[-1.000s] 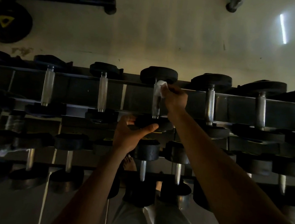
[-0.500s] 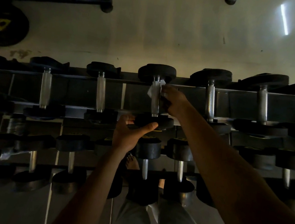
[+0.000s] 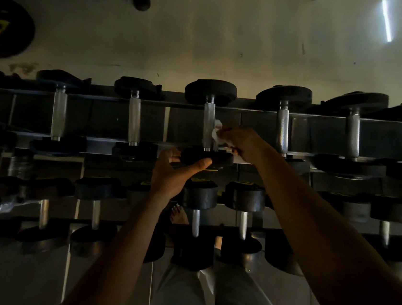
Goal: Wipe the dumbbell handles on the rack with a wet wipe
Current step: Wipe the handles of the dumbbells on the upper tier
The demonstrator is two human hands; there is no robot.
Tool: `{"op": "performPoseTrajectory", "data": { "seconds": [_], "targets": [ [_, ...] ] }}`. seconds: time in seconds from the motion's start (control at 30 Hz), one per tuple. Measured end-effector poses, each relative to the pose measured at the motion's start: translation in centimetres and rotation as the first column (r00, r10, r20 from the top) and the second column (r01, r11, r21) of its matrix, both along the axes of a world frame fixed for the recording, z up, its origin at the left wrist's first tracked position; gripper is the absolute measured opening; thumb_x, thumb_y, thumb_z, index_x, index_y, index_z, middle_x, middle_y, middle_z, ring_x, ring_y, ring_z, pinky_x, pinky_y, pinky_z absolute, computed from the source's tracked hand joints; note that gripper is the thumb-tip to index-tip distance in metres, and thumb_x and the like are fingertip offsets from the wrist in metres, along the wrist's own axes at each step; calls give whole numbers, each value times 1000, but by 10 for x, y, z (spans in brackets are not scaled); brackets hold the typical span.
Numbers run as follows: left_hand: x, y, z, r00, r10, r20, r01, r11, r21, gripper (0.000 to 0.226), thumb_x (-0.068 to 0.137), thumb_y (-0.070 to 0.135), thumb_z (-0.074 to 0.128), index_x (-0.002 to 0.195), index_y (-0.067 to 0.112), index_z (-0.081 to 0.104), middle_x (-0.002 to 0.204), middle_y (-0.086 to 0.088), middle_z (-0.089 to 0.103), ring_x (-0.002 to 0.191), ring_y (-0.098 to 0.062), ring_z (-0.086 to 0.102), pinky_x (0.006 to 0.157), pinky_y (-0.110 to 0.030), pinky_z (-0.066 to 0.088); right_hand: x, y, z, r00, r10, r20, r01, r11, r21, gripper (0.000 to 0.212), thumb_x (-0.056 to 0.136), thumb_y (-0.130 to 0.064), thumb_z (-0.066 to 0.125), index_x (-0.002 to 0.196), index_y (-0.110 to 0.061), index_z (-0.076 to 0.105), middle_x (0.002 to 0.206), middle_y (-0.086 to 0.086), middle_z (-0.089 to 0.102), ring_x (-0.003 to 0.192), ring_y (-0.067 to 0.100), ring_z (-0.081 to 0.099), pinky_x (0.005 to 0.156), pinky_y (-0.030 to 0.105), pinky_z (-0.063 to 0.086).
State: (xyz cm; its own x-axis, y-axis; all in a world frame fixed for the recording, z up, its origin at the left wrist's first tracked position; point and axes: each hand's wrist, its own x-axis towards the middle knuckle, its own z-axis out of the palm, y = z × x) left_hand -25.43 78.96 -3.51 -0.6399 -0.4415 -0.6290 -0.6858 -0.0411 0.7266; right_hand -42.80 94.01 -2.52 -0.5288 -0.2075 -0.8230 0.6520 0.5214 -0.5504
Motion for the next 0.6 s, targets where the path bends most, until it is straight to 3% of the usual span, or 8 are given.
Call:
{"op": "performPoseTrajectory", "data": {
  "seconds": [0.17, 0.23, 0.3, 0.5, 0.6],
  "targets": [
    [0, 2, 2, 1000, 5, -2, -5, 1000, 22, 96, 53, 70, 97, 131, 27, 62, 124, 11, 67, 113, -5, 64, 92, -27, 55, 3, 8, 4, 901, 431, -46, -412, 886, 212, 38, 101, -36, 62, 135, -18, 59, 118, 8, 61, 105, 28, 59, 87, 39, 52],
    [0, 2, 6, 1000, 13, -15, -13, 999, 30, 94, 54, 67, 96, 131, 27, 59, 123, 11, 66, 113, -4, 62, 94, -29, 55, 7, 11, 7, 898, 436, -55, -415, 884, 217, 36, 101, -36, 61, 132, -17, 61, 122, 11, 63, 112, 29, 60, 97, 42, 52],
    [0, 3, 8, 1000, 3, -15, -3, 999, 33, 92, 58, 65, 96, 133, 28, 57, 123, 12, 64, 112, -3, 61, 94, -28, 53, 11, 13, 8, 906, 417, -74, -396, 896, 199, 35, 101, -35, 62, 131, -18, 63, 121, 10, 64, 113, 29, 61, 98, 42, 52],
    [1, 3, 3, 1000, 0, -1, 0, 1000, 20, 94, 59, 68, 96, 135, 27, 58, 126, 10, 64, 115, -5, 61, 88, -24, 50, 9, 17, 5, 913, 386, -130, -363, 916, 171, 31, 96, -34, 69, 124, -20, 69, 114, 5, 67, 90, 17, 56, 73, 29, 45],
    [1, 2, 2, 1000, -13, -3, 13, 1000, 15, 98, 55, 75, 94, 134, 29, 59, 128, 10, 66, 117, -7, 62, 95, -31, 54, 8, 17, 9, 893, 317, -319, -298, 948, 108, 25, 95, -32, 71, 117, -20, 73, 116, -2, 70, 101, 11, 63, 92, 33, 50]
  ]
}}
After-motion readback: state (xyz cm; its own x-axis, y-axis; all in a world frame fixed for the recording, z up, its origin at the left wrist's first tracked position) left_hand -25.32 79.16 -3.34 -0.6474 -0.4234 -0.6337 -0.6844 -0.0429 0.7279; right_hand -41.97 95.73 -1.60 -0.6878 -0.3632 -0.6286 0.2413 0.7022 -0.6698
